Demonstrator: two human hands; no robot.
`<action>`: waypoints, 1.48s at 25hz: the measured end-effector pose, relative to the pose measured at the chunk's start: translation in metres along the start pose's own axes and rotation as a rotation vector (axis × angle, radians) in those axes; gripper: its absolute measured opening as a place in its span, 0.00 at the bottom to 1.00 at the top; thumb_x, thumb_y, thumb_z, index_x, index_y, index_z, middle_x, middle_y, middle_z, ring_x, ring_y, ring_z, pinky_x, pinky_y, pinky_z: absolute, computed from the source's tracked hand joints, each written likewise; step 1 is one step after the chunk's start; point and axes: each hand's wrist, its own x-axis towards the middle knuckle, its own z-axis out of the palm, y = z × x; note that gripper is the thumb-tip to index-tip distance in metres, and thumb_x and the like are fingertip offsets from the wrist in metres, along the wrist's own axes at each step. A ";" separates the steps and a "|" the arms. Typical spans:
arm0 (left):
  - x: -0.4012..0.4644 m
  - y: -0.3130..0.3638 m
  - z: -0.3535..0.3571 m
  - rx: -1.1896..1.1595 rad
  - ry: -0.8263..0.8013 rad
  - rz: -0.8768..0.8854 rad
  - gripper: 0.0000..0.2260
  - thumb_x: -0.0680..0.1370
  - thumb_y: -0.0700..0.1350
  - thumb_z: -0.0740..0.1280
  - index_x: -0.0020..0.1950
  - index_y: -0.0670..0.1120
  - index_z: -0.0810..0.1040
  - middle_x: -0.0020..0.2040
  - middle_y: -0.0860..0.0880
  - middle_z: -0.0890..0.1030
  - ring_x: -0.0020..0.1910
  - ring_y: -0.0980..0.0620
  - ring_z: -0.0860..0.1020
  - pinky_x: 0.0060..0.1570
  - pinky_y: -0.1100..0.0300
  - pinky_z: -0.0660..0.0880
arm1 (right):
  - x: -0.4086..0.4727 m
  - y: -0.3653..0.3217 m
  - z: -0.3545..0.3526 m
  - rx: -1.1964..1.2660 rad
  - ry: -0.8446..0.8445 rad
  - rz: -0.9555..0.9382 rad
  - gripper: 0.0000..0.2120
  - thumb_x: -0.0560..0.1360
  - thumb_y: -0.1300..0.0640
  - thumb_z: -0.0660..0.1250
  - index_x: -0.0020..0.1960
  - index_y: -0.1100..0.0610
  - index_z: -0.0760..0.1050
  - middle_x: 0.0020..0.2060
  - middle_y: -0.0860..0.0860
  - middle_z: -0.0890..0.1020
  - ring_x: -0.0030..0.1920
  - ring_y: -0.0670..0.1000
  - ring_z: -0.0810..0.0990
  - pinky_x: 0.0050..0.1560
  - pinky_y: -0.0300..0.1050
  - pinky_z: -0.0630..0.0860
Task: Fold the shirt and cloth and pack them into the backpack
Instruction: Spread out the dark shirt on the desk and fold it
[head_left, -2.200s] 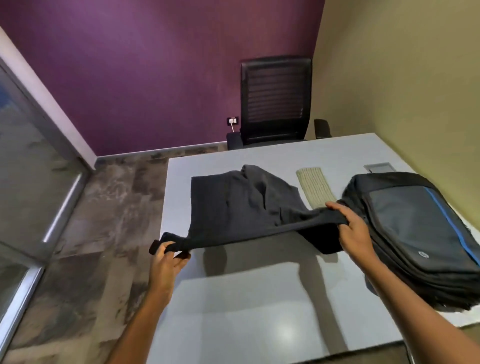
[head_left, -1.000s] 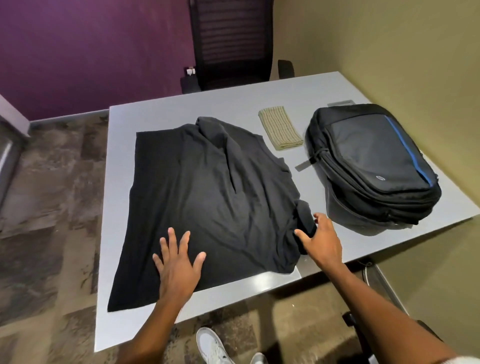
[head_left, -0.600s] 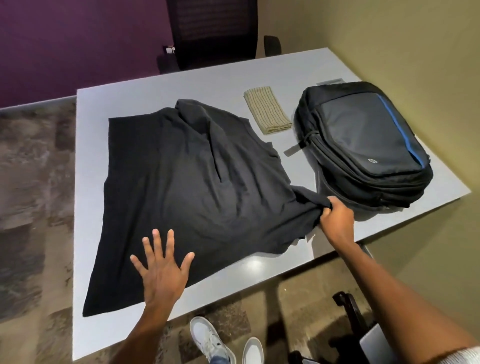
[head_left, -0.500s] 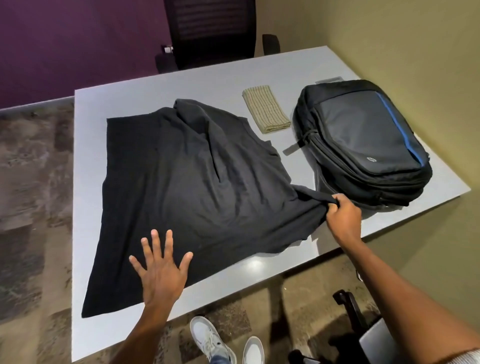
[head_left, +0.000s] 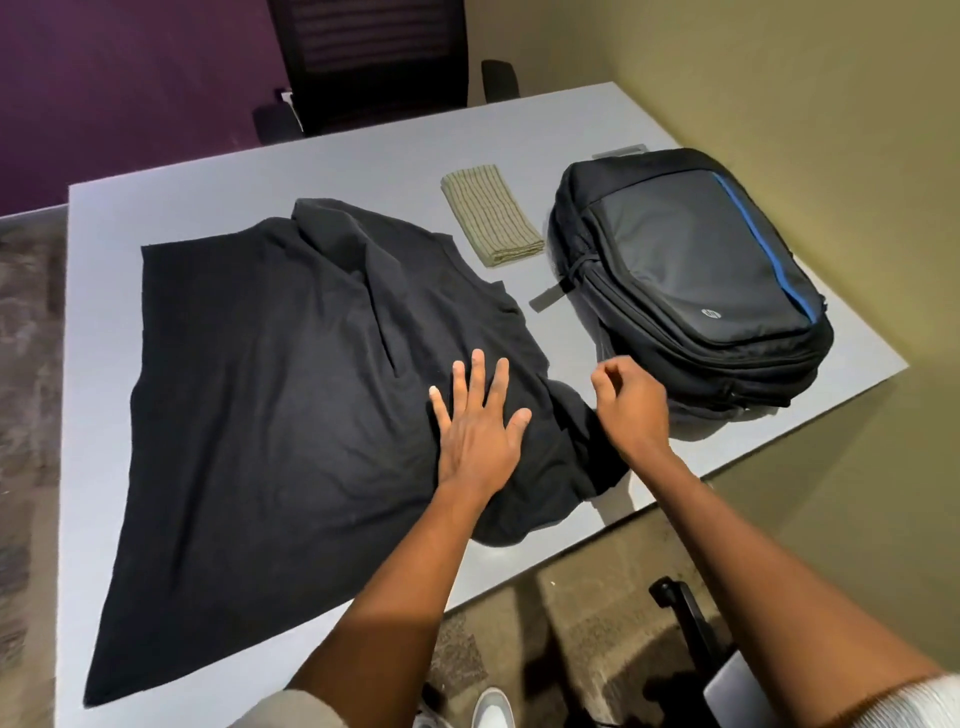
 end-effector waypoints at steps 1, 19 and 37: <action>0.007 -0.004 0.009 0.025 -0.024 -0.007 0.33 0.79 0.65 0.42 0.82 0.54 0.43 0.82 0.49 0.39 0.81 0.45 0.38 0.76 0.35 0.40 | 0.017 -0.007 0.009 0.021 -0.035 0.026 0.04 0.78 0.56 0.66 0.48 0.55 0.78 0.42 0.50 0.81 0.47 0.55 0.80 0.47 0.43 0.68; 0.002 -0.029 0.036 0.149 0.037 -0.062 0.35 0.81 0.67 0.43 0.82 0.50 0.39 0.82 0.45 0.39 0.81 0.42 0.40 0.77 0.35 0.45 | 0.114 -0.046 0.036 -0.144 -0.001 0.168 0.06 0.76 0.63 0.64 0.52 0.57 0.73 0.50 0.58 0.80 0.53 0.61 0.78 0.49 0.47 0.70; -0.010 -0.021 0.015 0.040 -0.013 0.100 0.36 0.80 0.68 0.46 0.83 0.49 0.45 0.83 0.49 0.43 0.81 0.47 0.38 0.77 0.38 0.38 | 0.026 -0.013 0.008 0.045 -0.564 0.304 0.18 0.72 0.38 0.71 0.46 0.54 0.80 0.43 0.49 0.84 0.46 0.52 0.83 0.48 0.50 0.78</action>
